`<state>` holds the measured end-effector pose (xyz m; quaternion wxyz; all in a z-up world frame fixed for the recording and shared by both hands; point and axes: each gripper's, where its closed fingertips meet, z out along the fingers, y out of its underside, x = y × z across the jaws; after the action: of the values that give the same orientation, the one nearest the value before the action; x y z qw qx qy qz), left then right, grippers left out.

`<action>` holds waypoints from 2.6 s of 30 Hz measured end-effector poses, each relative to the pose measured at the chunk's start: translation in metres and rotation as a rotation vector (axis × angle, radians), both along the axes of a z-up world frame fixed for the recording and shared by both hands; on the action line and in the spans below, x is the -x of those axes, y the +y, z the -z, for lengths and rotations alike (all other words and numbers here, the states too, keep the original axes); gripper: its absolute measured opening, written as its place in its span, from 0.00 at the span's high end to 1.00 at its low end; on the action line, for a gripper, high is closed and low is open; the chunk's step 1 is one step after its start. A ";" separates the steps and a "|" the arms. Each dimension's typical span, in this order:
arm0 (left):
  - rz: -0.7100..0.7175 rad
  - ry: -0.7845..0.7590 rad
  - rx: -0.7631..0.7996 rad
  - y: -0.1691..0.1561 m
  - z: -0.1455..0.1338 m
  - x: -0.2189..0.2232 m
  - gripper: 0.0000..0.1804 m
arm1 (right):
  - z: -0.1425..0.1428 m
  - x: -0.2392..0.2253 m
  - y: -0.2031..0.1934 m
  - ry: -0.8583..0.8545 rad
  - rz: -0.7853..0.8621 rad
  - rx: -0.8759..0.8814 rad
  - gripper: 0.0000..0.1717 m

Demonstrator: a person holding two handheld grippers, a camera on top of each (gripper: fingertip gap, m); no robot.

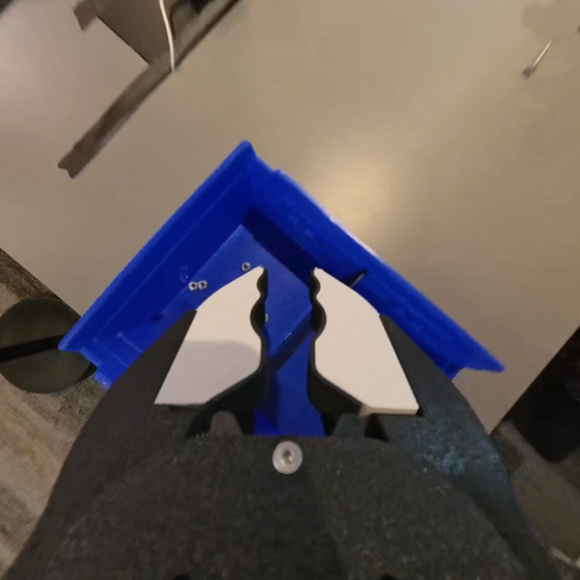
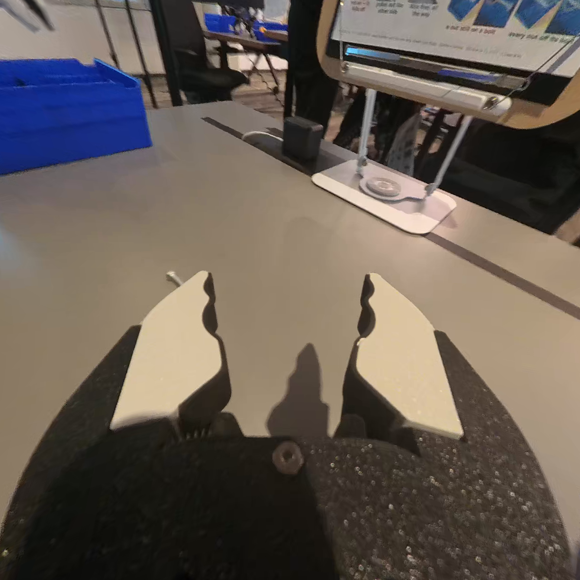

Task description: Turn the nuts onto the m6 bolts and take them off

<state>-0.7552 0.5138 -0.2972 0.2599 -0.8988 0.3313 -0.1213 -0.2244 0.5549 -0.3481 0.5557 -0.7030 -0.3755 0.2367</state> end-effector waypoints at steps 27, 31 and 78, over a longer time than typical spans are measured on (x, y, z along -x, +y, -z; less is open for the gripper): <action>0.370 0.337 0.213 0.031 0.135 0.024 0.89 | 0.003 0.009 -0.001 -0.142 0.066 0.041 0.48; 0.356 0.340 0.198 0.038 0.138 0.025 0.88 | 0.002 0.005 -0.001 -0.143 0.074 0.037 0.48; 0.723 0.150 0.103 -0.037 0.125 -0.463 0.94 | 0.026 -0.069 -0.085 -0.269 -0.017 0.088 0.48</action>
<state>-0.2917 0.4770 -0.4226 0.1297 -0.7419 0.6391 -0.1558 -0.1550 0.4697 -0.3743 0.4668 -0.7490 -0.4417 0.1611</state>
